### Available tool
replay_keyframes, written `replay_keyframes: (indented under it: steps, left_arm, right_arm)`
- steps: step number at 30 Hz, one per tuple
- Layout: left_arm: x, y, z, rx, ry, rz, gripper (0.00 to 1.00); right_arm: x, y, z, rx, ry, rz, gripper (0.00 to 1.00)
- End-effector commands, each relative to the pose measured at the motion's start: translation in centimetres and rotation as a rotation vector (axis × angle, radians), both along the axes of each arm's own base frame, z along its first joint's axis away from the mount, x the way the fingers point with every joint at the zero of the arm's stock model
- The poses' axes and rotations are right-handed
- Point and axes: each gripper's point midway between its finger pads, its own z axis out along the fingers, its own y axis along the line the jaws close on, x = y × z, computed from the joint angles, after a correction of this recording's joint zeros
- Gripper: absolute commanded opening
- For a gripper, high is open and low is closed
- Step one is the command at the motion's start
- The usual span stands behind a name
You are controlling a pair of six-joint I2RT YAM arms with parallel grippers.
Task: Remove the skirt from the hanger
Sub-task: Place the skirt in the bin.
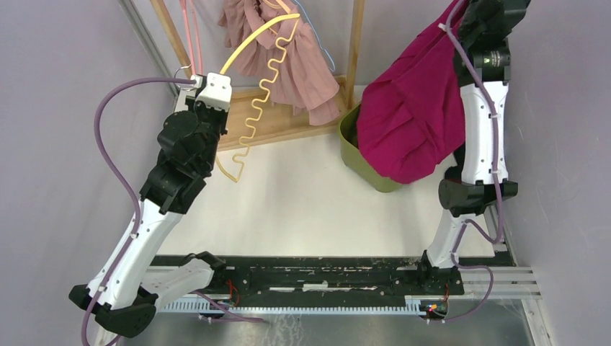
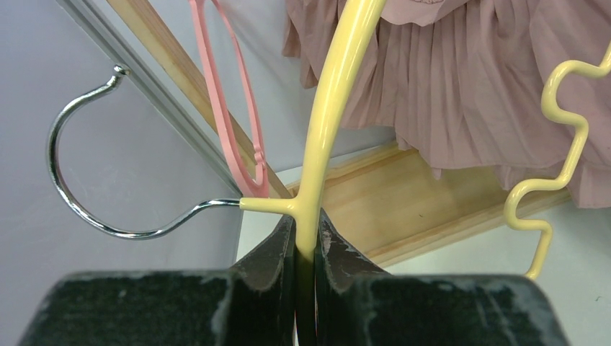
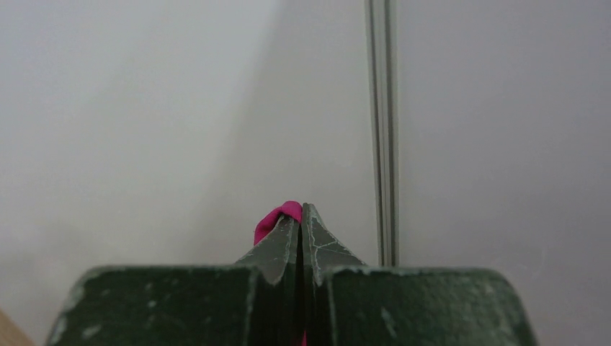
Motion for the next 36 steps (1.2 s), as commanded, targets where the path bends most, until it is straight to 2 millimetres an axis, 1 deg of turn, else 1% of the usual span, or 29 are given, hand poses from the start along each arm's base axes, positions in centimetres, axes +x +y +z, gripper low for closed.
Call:
replay_keyframes:
  steps: [1,3,5,7,9,12,14,16,18,20,21,22,23,24,25,26,28,30,33,35,36]
  left_arm:
    - [-0.2,0.5,2.4,-0.050,-0.084,0.023,0.03]
    - [0.0,0.4,2.4,-0.047,-0.083,0.022,0.03]
    - [0.2,0.3,2.2,-0.043,-0.078,0.023,0.03]
    - [0.4,0.2,2.0,-0.041,-0.075,0.024,0.03]
    - [0.5,0.2,1.8,-0.039,-0.070,0.022,0.03]
    - [0.5,0.1,1.5,-0.038,-0.065,0.021,0.03]
    - [0.4,0.2,1.6,-0.039,-0.066,0.023,0.03]
    - [0.4,0.2,1.7,-0.041,-0.068,0.022,0.03]
    - [0.3,0.2,1.6,-0.042,-0.068,0.019,0.03]
    - [0.4,0.0,1.5,-0.042,-0.066,0.013,0.03]
    - [0.5,-0.1,1.5,-0.044,-0.065,0.008,0.03]
    - [0.4,-0.1,1.5,-0.046,-0.065,0.005,0.03]
    - [0.5,-0.2,1.5,-0.047,-0.065,0.002,0.03]
    - [0.5,-0.3,1.4,-0.046,-0.063,-0.001,0.03]
    - [0.5,-0.3,1.4,-0.047,-0.063,-0.004,0.03]
    - [0.5,-0.4,1.4,-0.049,-0.064,-0.008,0.03]
    - [0.6,-0.6,1.3,-0.051,-0.062,-0.016,0.03]
    - [0.7,-0.9,1.1,-0.052,-0.057,-0.025,0.03]
    - [1.0,-1.2,0.7,-0.051,-0.049,-0.032,0.03]
    - [1.3,-1.3,0.6,-0.050,-0.043,-0.033,0.03]
    - [1.3,-1.4,0.7,-0.052,-0.041,-0.036,0.03]
  right_arm:
    - [-4.2,-2.9,7.3,0.132,-0.354,0.044,0.01]
    - [-3.0,-3.9,6.6,0.170,-0.360,0.074,0.01]
    - [-1.4,-3.8,5.3,0.185,-0.328,0.123,0.01]
    - [0.5,-2.9,3.7,0.202,-0.282,0.189,0.01]
    - [2.4,-1.2,1.9,0.220,-0.234,0.289,0.01]
    - [4.2,2.2,-0.1,0.254,-0.174,0.471,0.01]
    - [5.0,5.3,-1.6,0.251,-0.111,0.575,0.01]
    - [5.3,8.9,-3.0,0.236,-0.054,0.691,0.01]
    - [4.9,12.4,-4.2,0.221,0.000,0.791,0.01]
    - [4.0,15.2,-5.4,0.219,0.039,0.868,0.01]
    - [3.2,16.3,-6.0,0.219,0.051,0.894,0.01]
    - [2.5,17.2,-6.9,0.222,0.064,0.909,0.01]
    - [1.9,17.7,-8.3,0.232,0.082,0.906,0.01]
    - [1.0,17.8,-9.4,0.238,0.089,0.892,0.01]
    - [0.5,17.4,-10.9,0.248,0.107,0.863,0.01]
    - [-0.2,16.7,-12.1,0.265,0.114,0.820,0.01]
    - [-1.6,15.0,-15.2,0.280,0.152,0.740,0.01]
    - [-3.4,13.5,-17.6,0.287,0.190,0.672,0.01]
    - [-6.1,11.3,-20.6,0.282,0.256,0.562,0.01]
    - [-7.2,9.6,-22.8,0.271,0.312,0.474,0.01]
    - [-7.5,9.1,-23.8,0.266,0.341,0.447,0.01]
